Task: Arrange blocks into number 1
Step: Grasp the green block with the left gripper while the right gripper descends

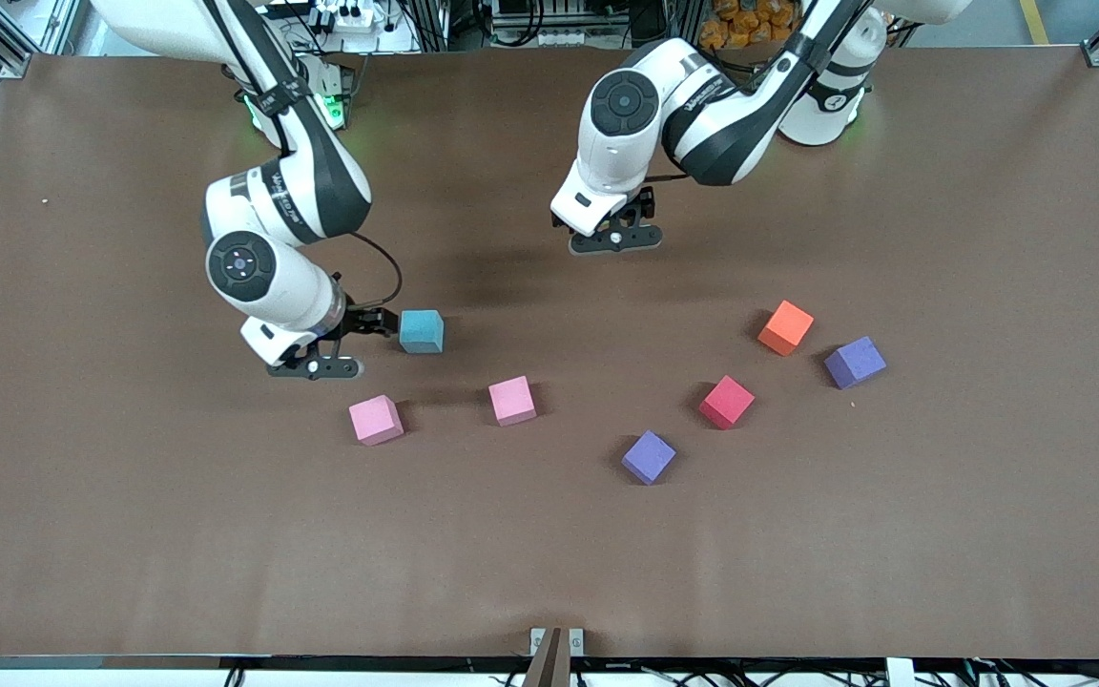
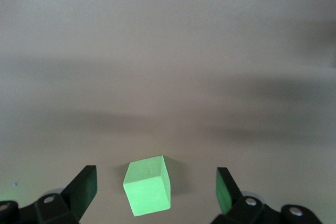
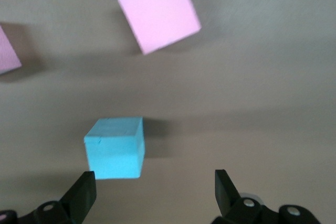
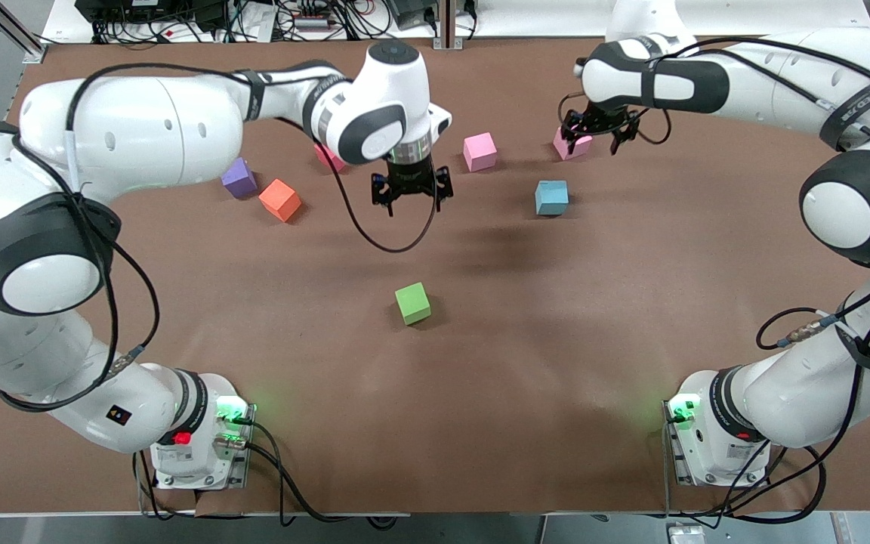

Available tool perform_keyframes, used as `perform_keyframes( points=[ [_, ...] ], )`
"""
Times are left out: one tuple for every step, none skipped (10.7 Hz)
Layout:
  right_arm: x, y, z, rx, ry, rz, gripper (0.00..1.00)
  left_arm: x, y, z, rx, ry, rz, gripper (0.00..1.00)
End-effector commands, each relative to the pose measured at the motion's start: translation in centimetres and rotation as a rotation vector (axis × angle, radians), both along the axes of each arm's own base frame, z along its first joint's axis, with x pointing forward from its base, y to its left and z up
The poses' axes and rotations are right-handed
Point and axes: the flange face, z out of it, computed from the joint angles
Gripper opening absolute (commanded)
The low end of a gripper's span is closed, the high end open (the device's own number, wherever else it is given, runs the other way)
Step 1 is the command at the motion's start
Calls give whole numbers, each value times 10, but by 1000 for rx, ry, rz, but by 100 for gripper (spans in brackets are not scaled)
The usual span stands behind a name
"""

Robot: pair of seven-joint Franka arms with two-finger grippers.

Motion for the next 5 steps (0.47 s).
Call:
perform_keyframes(
  points=[
    [-15, 19, -24, -2, 37, 5, 100, -21, -3, -19, 1, 18, 43, 100],
    [-19, 26, -33, -7, 45, 33, 100, -26, 0, -30, 3, 17, 49, 100],
    [-19, 29, -42, -6, 45, 54, 100, -31, 2, -42, -4, 18, 56, 100],
    [-19, 30, -55, -11, 54, 67, 100, -39, -4, -53, -6, 43, 83, 100],
    [-21, 36, -62, -11, 45, 78, 100, -51, -11, -64, 12, 64, 100, 100]
  ],
)
